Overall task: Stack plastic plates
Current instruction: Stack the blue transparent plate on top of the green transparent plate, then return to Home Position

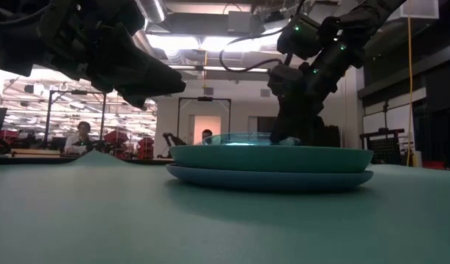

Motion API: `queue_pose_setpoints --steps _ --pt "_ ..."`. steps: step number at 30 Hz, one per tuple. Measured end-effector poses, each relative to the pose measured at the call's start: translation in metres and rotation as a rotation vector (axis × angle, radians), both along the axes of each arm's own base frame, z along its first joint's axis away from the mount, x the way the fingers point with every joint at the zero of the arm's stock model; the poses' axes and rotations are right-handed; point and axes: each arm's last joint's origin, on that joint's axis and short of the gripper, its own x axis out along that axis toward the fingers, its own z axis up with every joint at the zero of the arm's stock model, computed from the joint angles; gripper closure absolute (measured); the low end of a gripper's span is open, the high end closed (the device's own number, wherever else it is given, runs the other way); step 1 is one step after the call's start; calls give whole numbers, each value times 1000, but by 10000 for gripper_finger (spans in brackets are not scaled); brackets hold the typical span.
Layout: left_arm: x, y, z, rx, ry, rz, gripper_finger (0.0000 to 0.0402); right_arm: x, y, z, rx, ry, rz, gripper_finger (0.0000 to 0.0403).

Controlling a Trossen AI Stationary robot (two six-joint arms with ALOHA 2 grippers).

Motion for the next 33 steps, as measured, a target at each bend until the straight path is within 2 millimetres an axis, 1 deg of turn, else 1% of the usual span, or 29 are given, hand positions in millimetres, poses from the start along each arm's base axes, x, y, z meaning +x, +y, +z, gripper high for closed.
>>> queue_pose_setpoints --steps 4,9,13,18,23,28,31,33 --pt "0 0 0 1 0 0 305 0 0 0 11 -3 9 356" --pt "0 0 0 1 0 0 305 -1 6 0 153 -14 137 297" --pt "0 0 0 1 0 1 305 -6 14 7 170 3 163 269" --pt "0 0 0 0 0 4 305 -22 22 18 67 89 107 261" --pt "0 0 1 0 -10 3 305 -29 29 28 -9 85 86 260" --pt "0 0 3 26 -17 -4 305 -35 51 41 -109 45 171 260" --pt "-1 2 10 42 -44 -4 307 -41 64 51 -198 9 193 260" --pt "-2 5 18 51 -70 -8 311 -45 71 56 -240 0 229 260"
